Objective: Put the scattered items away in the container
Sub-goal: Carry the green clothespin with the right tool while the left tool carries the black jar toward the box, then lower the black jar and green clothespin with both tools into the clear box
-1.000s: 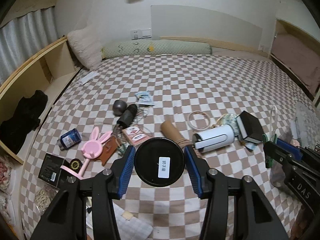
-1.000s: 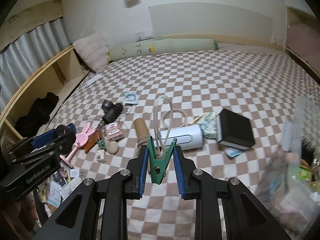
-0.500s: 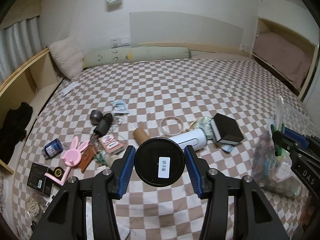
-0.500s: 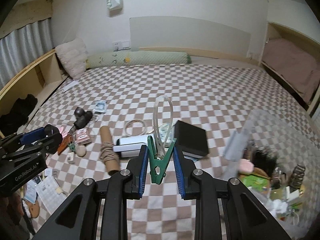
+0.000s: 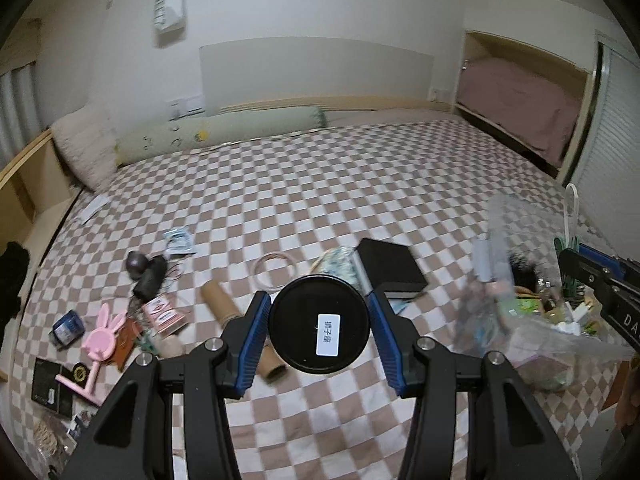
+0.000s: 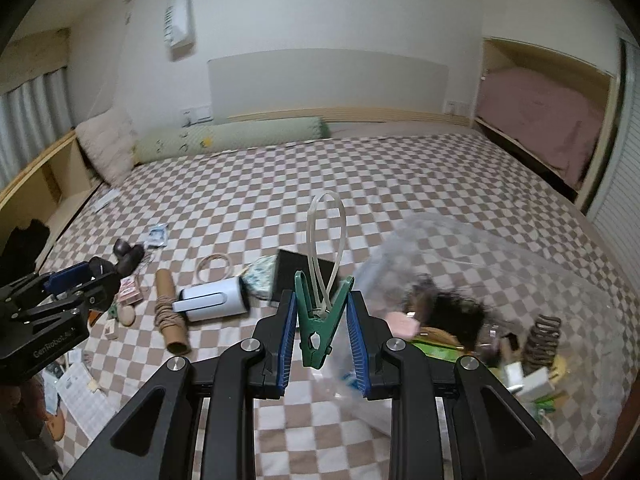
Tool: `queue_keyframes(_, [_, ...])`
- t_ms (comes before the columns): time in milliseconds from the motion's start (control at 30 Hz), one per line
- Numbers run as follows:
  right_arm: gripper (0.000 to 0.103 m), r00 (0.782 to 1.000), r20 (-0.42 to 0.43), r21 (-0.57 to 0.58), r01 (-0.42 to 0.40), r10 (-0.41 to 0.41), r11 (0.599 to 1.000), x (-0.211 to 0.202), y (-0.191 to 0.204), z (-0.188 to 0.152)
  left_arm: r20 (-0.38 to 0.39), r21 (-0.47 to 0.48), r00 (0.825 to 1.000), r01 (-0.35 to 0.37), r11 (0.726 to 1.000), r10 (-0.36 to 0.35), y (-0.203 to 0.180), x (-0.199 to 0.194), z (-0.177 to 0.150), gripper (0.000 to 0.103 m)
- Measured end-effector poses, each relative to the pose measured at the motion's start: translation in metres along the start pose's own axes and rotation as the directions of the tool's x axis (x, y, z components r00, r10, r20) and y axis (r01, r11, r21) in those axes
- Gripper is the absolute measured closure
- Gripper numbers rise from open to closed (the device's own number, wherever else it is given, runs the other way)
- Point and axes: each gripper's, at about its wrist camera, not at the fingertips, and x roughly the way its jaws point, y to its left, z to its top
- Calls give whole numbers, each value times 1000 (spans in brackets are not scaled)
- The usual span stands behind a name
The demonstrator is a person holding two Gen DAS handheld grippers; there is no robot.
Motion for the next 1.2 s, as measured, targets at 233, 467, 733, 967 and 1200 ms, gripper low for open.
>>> queue_keyframes(233, [77, 999, 8, 78, 31, -32, 996, -11, -55, 1, 28, 47, 996, 80, 996, -82, -46, -3, 12, 53])
queue_keyframes(467, [77, 998, 0, 144, 69, -70, 987, -12, -99, -5, 50, 92, 985, 161, 983, -166, -92, -3, 24, 53])
queue_keyframes(733, [77, 995, -15, 226, 101, -100, 969, -13, -150, -12, 48, 108, 968, 241, 964, -247, -138, 11, 34, 53])
queue_keyframes(967, [77, 986, -43, 356, 163, -158, 920, -16, -214, -26, 28, 175, 951, 299, 938, -308, -188, 24, 35, 53])
queue_keyframes(1200, [77, 977, -96, 451, 214, -191, 867, -11, -267, -45, -14, 234, 943, 325, 916, -331, -231, 41, 37, 53])
